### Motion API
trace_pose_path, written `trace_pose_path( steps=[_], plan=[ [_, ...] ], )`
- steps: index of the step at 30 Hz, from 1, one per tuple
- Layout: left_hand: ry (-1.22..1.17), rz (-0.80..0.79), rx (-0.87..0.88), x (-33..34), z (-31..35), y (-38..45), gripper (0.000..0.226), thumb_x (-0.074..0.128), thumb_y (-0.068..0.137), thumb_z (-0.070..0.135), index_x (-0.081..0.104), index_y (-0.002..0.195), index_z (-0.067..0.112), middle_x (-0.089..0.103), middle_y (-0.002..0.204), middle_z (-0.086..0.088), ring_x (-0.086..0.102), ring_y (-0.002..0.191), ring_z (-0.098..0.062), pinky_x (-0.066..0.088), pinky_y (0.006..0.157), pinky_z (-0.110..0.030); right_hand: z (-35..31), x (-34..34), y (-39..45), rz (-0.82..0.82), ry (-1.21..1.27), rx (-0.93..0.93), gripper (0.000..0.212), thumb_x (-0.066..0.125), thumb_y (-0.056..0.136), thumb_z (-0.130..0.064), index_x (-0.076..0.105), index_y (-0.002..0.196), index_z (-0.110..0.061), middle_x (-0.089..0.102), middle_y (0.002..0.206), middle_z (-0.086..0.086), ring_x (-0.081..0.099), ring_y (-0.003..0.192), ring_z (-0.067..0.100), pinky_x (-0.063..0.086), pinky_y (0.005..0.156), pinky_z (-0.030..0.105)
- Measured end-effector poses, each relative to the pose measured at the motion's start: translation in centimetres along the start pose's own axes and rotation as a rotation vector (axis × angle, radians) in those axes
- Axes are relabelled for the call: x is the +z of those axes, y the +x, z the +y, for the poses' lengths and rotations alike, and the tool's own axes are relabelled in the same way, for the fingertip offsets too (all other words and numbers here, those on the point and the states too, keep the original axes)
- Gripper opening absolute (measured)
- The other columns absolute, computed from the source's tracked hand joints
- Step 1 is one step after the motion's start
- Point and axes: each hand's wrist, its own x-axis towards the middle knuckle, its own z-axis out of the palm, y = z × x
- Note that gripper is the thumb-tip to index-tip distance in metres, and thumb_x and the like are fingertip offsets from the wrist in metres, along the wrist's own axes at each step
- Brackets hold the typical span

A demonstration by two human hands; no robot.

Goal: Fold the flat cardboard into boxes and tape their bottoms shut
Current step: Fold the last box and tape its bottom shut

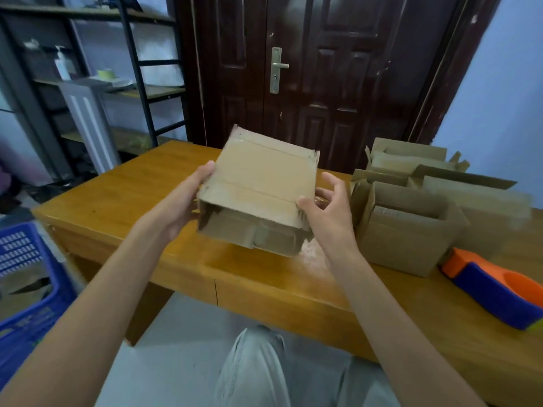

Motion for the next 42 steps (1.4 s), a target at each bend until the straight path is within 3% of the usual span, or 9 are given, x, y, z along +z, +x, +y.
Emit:
trace_pose_path(
  steps=[3,9,15,20,24,29,33,39,42],
  plan=[
    [-0.037,-0.142,0.012,-0.1,0.9,-2.1,0.058,0.048,0.098,0.07,0.066,0.136,0.031,0.076,0.124,0.003,0.069,0.11,-0.02,0.05,0.093,-0.04,-0.4,-0.4,-1.5,-0.021,-0.071,-0.142,0.07,0.076,0.095,-0.032,0.035,0.149,-0.047,0.053,0.136,-0.02,0.058,0.116,0.004,0.058,0.085,0.025],
    [-0.14,-0.16,0.091,0.7,-0.4,-4.2,0.06,0.067,0.096,0.053,0.056,0.146,0.021,0.07,0.135,-0.007,0.068,0.123,-0.031,0.057,0.093,-0.047,0.0,-2.2,-3.1,-0.031,0.016,-0.163,0.066,0.075,0.096,-0.035,0.036,0.15,-0.042,0.051,0.136,-0.022,0.051,0.129,0.0,0.051,0.084,0.013],
    [-0.222,-0.24,0.171,2.9,-3.2,-5.6,0.088,0.089,0.07,0.046,0.052,0.147,0.023,0.067,0.138,-0.012,0.067,0.124,-0.035,0.061,0.092,-0.045,0.9,-5.7,-4.9,-0.072,0.12,-0.026,0.091,0.077,0.08,-0.055,0.028,0.155,-0.044,0.048,0.142,-0.019,0.05,0.128,-0.001,0.05,0.094,0.024],
    [-0.284,-0.234,0.234,5.1,-4.3,-6.8,0.08,0.08,0.068,0.036,0.054,0.144,0.035,0.068,0.138,-0.006,0.068,0.124,-0.031,0.063,0.09,-0.042,1.6,-8.3,-6.6,-0.051,0.14,-0.042,0.097,0.085,0.071,-0.069,0.034,0.151,-0.05,0.054,0.142,-0.02,0.056,0.128,0.0,0.053,0.104,0.034],
    [-0.212,-0.274,0.263,7.1,-3.7,-7.1,0.09,0.083,0.06,0.034,0.049,0.143,0.04,0.069,0.135,0.007,0.067,0.124,-0.018,0.06,0.089,-0.029,1.3,-11.2,-7.1,-0.072,0.107,-0.138,0.096,0.086,0.07,-0.057,0.035,0.151,-0.051,0.057,0.144,-0.017,0.058,0.13,0.004,0.054,0.108,0.045],
    [-0.132,-0.31,0.277,11.3,-2.5,-7.2,0.105,0.092,0.06,0.054,0.039,0.15,0.042,0.066,0.139,0.012,0.065,0.127,-0.012,0.059,0.094,-0.029,1.0,-15.3,-7.4,-0.08,0.074,-0.208,0.089,0.085,0.075,-0.049,0.039,0.15,-0.045,0.057,0.146,-0.014,0.058,0.134,0.012,0.052,0.109,0.051],
    [-0.191,-0.253,0.26,14.8,-1.6,-7.2,0.101,0.091,0.056,0.066,0.046,0.144,0.043,0.07,0.133,0.011,0.069,0.121,-0.013,0.061,0.091,-0.035,1.9,-18.4,-8.3,-0.11,-0.012,-0.182,0.099,0.085,0.07,-0.068,0.035,0.152,-0.043,0.052,0.151,-0.02,0.053,0.139,0.008,0.05,0.112,0.046],
    [-0.292,-0.243,0.227,17.3,-1.1,-7.1,0.093,0.083,0.063,0.053,0.049,0.147,0.032,0.073,0.13,0.005,0.071,0.118,-0.017,0.062,0.083,-0.028,4.0,-21.9,-10.0,-0.118,-0.268,-0.081,0.108,0.079,0.064,-0.083,0.024,0.154,-0.061,0.035,0.161,-0.024,0.039,0.147,0.0,0.042,0.118,0.041],
    [-0.295,-0.232,0.224,18.3,-1.1,-7.0,0.109,0.093,0.055,0.061,0.047,0.15,0.031,0.072,0.133,0.004,0.071,0.118,-0.018,0.062,0.085,-0.03,4.6,-22.7,-10.5,-0.062,-0.231,0.056,0.097,0.079,0.066,-0.081,0.035,0.15,-0.057,0.047,0.152,-0.023,0.051,0.135,-0.002,0.051,0.109,0.041]
  ],
)
